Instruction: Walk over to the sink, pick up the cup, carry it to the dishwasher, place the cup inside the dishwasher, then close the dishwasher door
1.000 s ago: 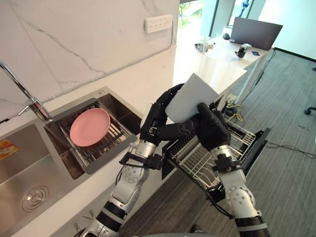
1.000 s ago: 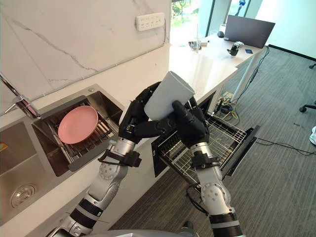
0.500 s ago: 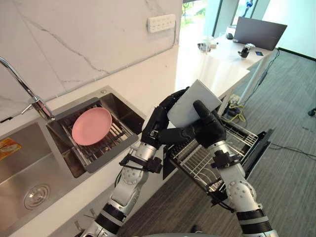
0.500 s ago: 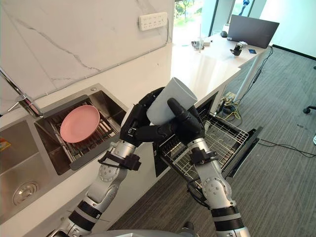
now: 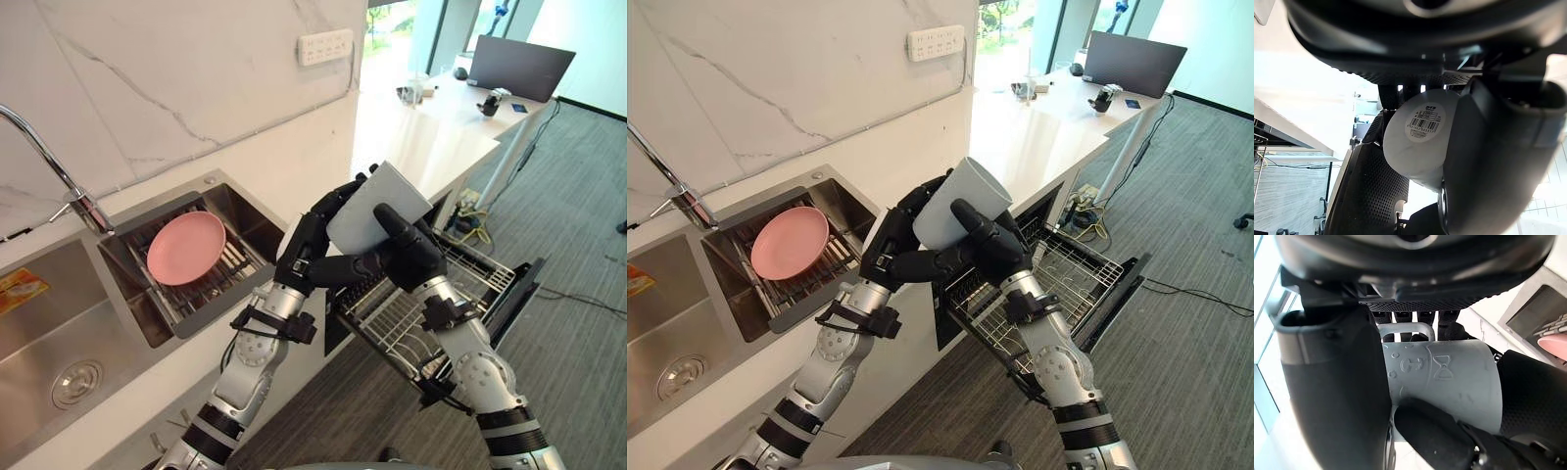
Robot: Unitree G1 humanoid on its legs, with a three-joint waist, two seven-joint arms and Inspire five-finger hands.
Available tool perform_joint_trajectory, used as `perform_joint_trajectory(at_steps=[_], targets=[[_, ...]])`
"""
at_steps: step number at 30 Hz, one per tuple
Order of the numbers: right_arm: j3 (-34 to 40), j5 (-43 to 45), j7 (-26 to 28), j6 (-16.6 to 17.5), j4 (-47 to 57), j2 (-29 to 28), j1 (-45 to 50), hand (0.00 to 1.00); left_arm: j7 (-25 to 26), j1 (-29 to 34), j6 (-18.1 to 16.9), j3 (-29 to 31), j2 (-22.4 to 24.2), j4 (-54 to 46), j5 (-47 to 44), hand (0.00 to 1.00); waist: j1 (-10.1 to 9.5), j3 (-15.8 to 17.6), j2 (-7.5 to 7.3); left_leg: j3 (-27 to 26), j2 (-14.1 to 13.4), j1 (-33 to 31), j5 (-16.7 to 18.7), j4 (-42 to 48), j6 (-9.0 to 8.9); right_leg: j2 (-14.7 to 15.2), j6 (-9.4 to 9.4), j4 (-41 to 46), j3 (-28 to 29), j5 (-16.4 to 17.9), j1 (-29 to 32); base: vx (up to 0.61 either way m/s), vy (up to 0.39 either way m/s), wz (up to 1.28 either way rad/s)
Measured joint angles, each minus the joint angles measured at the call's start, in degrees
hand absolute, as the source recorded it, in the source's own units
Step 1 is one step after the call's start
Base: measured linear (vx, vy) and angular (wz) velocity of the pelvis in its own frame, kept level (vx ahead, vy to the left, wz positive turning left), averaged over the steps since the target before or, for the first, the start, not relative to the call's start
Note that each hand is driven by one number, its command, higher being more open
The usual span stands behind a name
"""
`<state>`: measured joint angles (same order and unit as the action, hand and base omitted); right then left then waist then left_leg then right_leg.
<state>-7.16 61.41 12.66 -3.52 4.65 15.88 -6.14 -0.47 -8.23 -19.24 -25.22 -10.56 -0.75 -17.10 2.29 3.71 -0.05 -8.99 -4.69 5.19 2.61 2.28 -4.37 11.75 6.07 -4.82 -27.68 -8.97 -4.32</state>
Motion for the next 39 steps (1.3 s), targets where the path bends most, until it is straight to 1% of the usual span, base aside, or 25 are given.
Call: perform_joint_trajectory(at_steps=[5, 6, 10, 12, 17, 19, 20, 21, 22, 23, 26, 28, 31, 33, 35, 37, 39], targets=[[-1.2, -2.5, -3.4, 2.8, 0.3, -1.3, -0.4, 0.00, 1.6, 0.9, 0.0, -0.2, 0.5, -1.1, 0.4, 0.00, 0.10, -0.3, 0.44, 0.0, 0.0, 0.0, 0.0, 0.0, 0.00, 0.0, 0.00, 0.0, 0.0, 0.0, 0.0, 0.00, 0.000, 0.00], [-1.8, -2.8, -4.2, 3.4, 0.6, -1.4, -0.5, 0.00, 2.4, 0.9, 0.0, -0.3, 0.3, -1.3, 0.7, 1.00, 0.10, -0.3, 0.52, 0.0, 0.0, 0.0, 0.0, 0.0, 0.00, 0.0, 0.00, 0.0, 0.0, 0.0, 0.0, 0.00, 0.000, 0.00], [-2.8, -5.9, -7.0, 5.0, 1.7, -2.2, -0.5, 0.00, 5.5, 0.9, 0.1, -0.6, 0.0, -1.7, 4.7, 1.00, 0.03, -0.3, 0.54, 0.0, -0.1, -0.1, 0.0, 0.1, -0.01, 0.0, -0.01, 0.0, 0.0, 0.0, 0.0, 0.00, 0.000, 0.00], [-4.0, -8.1, -10.5, 6.5, 2.6, -3.0, -0.5, 0.00, 7.4, 0.9, 0.2, -0.5, -0.2, -1.7, 7.8, 1.00, 0.16, -0.3, 0.55, 0.0, -0.1, -0.1, 0.0, 0.1, -0.02, -0.1, -0.01, 0.0, 0.1, 0.0, 0.0, 0.00, 0.000, 0.00], [-4.6, -12.0, -15.5, 8.9, 3.6, -4.4, -0.5, 0.00, 8.6, 0.9, 0.9, -0.8, -0.2, -1.7, 11.0, 1.00, 0.13, -0.3, 0.55, -0.3, -0.1, 0.0, 0.0, 0.1, -0.02, -0.1, -0.01, 0.0, 0.1, 0.0, 0.0, 0.00, 0.000, 0.00], [-4.4, -13.7, -19.1, 11.4, 3.7, -5.3, -0.5, 0.00, 9.4, 1.1, 1.3, -2.1, -0.4, -1.7, 12.7, 1.00, 0.11, -0.3, 0.56, -0.3, -0.1, 0.0, 0.0, 0.1, -0.02, -0.1, -0.01, 0.0, 0.1, 0.0, 0.0, 0.00, 0.000, 0.00], [-4.1, -14.8, -22.3, 14.0, 3.8, -6.1, -0.6, 0.00, 9.6, 1.6, 1.3, -3.2, -0.6, -1.7, 13.4, 1.00, 0.10, -0.3, 0.56, -0.3, -0.1, 0.0, 0.0, 0.1, -0.02, -0.1, -0.01, 0.0, 0.1, 0.0, 0.0, 0.00, 0.000, 0.00], [-2.3, -15.3, -25.6, 16.0, 3.8, -7.4, -0.9, 0.00, 9.7, 2.5, 1.4, -4.6, -0.9, -1.7, 14.0, 1.00, 0.03, -0.3, 0.57, -0.3, -0.1, 0.0, 0.0, 0.1, -0.02, 0.0, -0.01, 0.0, 0.1, 0.0, 0.0, 0.00, 0.000, 0.00], [-1.1, -15.5, -27.1, 17.0, 3.8, -8.0, -1.2, 0.00, 9.7, 3.1, 1.4, -5.5, -1.1, -1.7, 14.1, 1.00, 0.03, -0.3, 0.58, -0.3, -0.1, 0.0, 0.0, 0.1, -0.02, 0.0, -0.01, 0.0, 0.1, 0.0, 0.0, 0.00, 0.000, 0.00], [1.0, -15.6, -29.4, 19.1, 3.8, -8.6, -2.0, 0.00, 9.7, 4.1, 1.7, -7.2, -1.3, -1.7, 14.9, 1.00, 0.06, -0.3, 0.60, -0.4, -0.1, 0.0, 0.0, 0.1, -0.02, 0.0, 0.00, 0.0, 0.2, 0.0, 0.0, 0.00, 0.000, 0.00], [5.0, -15.6, -32.8, 23.3, 4.3, -8.6, -2.8, 0.00, 9.5, 5.4, 2.5, -8.9, -1.4, -1.7, 16.1, 1.00, 0.10, -0.3, 0.83, -0.6, -0.1, 0.2, 0.0, 0.0, -0.02, -0.1, -0.01, 0.0, 0.4, 0.0, 0.0, 0.00, 0.000, -0.03], [6.7, -15.6, -34.9, 24.9, 5.3, -8.6, -2.8, 0.00, 10.0, 5.4, 2.6, -8.3, -1.3, -1.7, 17.0, 1.00, 0.36, -0.7, 1.69, -0.8, -0.1, 0.3, 0.0, 0.0, -0.02, -0.1, -0.02, 0.0, 0.6, 0.0, 0.0, 0.00, 0.000, -0.04], [8.0, -15.6, -35.8, 25.9, 5.3, -8.5, -2.8, 0.00, 10.5, 5.4, 2.5, -7.1, -0.6, -2.0, 18.5, 1.00, 0.30, -1.1, 2.48, -0.8, -0.2, 0.4, 0.0, -0.2, -0.02, -0.1, -0.03, 0.0, 0.5, 0.0, 0.0, 0.00, 0.000, 0.00], [8.9, -15.6, -36.2, 26.2, 5.3, -8.5, -2.7, 0.00, 10.7, 5.5, 2.5, -5.9, -0.1, -2.9, 18.3, 1.00, 0.20, -1.0, 2.67, -0.7, -0.2, 0.4, 0.0, -0.4, -0.06, -0.2, -0.03, 0.0, 0.4, 0.0, -0.1, 0.00, 0.000, 0.02], [10.6, -15.6, -36.4, 26.2, 5.3, -8.3, -2.3, 0.00, 9.3, 5.7, 2.3, -4.7, 0.3, -4.8, 16.0, 1.00, 0.00, -1.0, 2.67, -0.6, -0.2, 0.3, 0.0, -0.5, -0.07, -0.2, -0.03, 0.0, 0.3, 0.0, -0.1, 0.00, 0.000, 0.03], [12.4, -15.7, -36.4, 26.2, 5.2, -8.3, -2.1, 0.00, 5.3, 6.3, 2.2, -3.7, 0.5, -6.0, 10.6, 1.00, 0.02, -1.0, 2.63, -0.6, -0.3, 0.3, -0.1, -0.7, -0.05, -0.1, -0.01, 0.0, 0.2, 0.0, -0.1, 0.00, 0.000, 0.00], [15.2, -17.1, -36.4, 26.2, 4.9, -8.0, -2.1, 0.00, -1.6, 7.5, 3.2, -3.8, 0.5, -5.9, 2.5, 1.00, 0.10, -0.9, 2.59, -0.6, -0.2, 0.3, -0.1, -1.0, 0.00, 0.0, 0.04, 0.0, 0.2, 0.0, 0.0, 0.00, 0.000, 0.00]])
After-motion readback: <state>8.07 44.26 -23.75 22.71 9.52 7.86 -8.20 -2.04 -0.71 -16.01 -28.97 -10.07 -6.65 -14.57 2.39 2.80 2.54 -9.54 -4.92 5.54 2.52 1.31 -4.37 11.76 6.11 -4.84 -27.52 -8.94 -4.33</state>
